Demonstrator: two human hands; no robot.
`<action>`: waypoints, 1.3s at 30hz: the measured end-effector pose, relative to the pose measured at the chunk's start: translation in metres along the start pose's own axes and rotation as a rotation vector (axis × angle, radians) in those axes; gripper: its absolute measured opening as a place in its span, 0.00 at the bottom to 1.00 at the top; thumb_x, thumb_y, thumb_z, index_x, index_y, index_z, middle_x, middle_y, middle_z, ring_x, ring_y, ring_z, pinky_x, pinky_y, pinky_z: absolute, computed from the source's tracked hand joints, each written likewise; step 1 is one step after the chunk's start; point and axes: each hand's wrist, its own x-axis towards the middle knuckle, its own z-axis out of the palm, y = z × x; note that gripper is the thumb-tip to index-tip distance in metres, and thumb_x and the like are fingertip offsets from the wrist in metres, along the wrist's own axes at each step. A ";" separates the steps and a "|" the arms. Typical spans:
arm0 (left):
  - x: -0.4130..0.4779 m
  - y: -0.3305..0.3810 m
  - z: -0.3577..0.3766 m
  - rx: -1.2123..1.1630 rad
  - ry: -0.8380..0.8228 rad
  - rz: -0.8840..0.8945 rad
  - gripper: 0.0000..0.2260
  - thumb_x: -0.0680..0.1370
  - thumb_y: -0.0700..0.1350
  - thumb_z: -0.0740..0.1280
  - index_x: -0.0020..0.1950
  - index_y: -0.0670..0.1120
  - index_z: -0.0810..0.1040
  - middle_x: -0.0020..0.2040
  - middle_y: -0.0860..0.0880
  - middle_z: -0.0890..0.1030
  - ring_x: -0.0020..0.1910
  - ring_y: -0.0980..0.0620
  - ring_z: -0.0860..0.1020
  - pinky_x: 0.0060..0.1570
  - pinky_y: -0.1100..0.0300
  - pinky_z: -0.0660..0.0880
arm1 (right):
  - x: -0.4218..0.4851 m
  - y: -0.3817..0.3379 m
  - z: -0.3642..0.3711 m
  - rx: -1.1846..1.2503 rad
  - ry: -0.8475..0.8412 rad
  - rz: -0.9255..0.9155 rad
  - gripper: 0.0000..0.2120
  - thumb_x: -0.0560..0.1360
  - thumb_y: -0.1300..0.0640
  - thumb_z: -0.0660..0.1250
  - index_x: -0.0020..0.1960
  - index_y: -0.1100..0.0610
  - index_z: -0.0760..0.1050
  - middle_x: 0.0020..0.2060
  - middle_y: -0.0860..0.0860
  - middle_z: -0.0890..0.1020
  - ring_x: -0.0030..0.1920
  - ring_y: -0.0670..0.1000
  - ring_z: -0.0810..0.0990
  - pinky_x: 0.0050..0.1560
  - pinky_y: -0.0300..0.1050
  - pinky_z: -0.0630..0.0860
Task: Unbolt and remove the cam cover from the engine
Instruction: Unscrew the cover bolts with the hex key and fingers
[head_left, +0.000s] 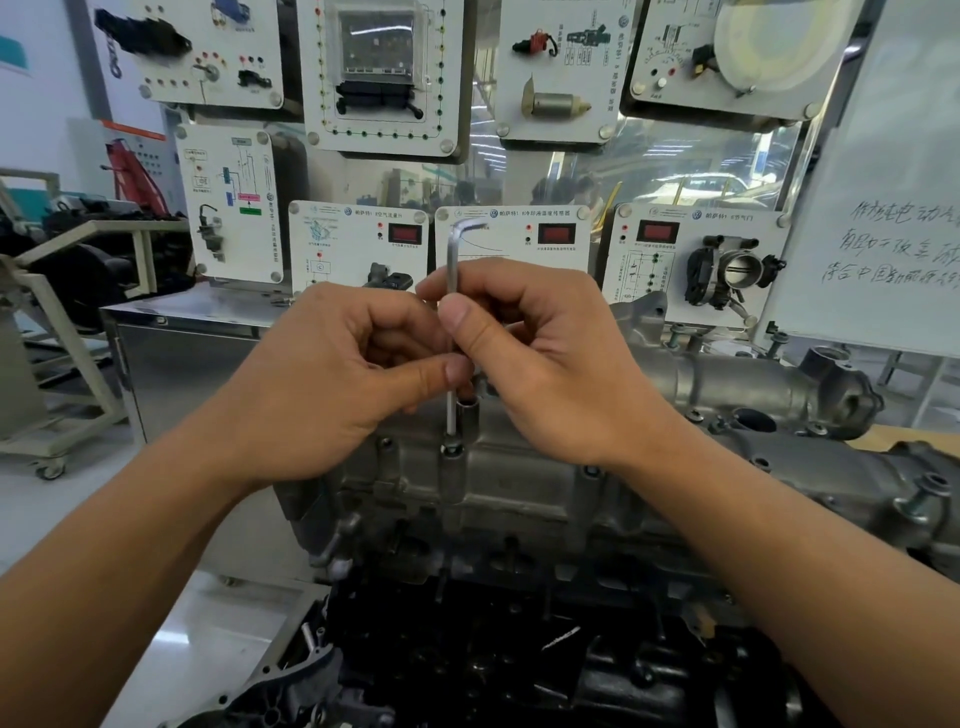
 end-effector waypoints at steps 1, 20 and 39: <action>0.000 0.000 0.001 -0.008 0.011 0.012 0.16 0.68 0.53 0.72 0.48 0.43 0.84 0.43 0.49 0.87 0.44 0.49 0.86 0.47 0.55 0.83 | 0.000 -0.001 0.001 0.002 0.015 -0.001 0.06 0.79 0.65 0.65 0.52 0.64 0.81 0.35 0.50 0.82 0.36 0.44 0.79 0.38 0.38 0.77; 0.003 -0.001 0.003 0.046 -0.017 0.042 0.08 0.72 0.54 0.76 0.46 0.52 0.83 0.40 0.51 0.85 0.39 0.51 0.84 0.40 0.62 0.81 | 0.000 -0.002 0.002 0.004 0.050 0.056 0.04 0.76 0.63 0.72 0.44 0.62 0.79 0.32 0.57 0.79 0.31 0.52 0.76 0.32 0.34 0.71; 0.002 -0.002 -0.001 -0.002 -0.022 0.084 0.13 0.69 0.53 0.72 0.46 0.45 0.84 0.37 0.47 0.85 0.35 0.43 0.82 0.37 0.62 0.81 | 0.001 -0.006 0.003 0.002 0.074 0.033 0.06 0.76 0.61 0.72 0.44 0.64 0.79 0.27 0.59 0.77 0.29 0.57 0.75 0.30 0.36 0.69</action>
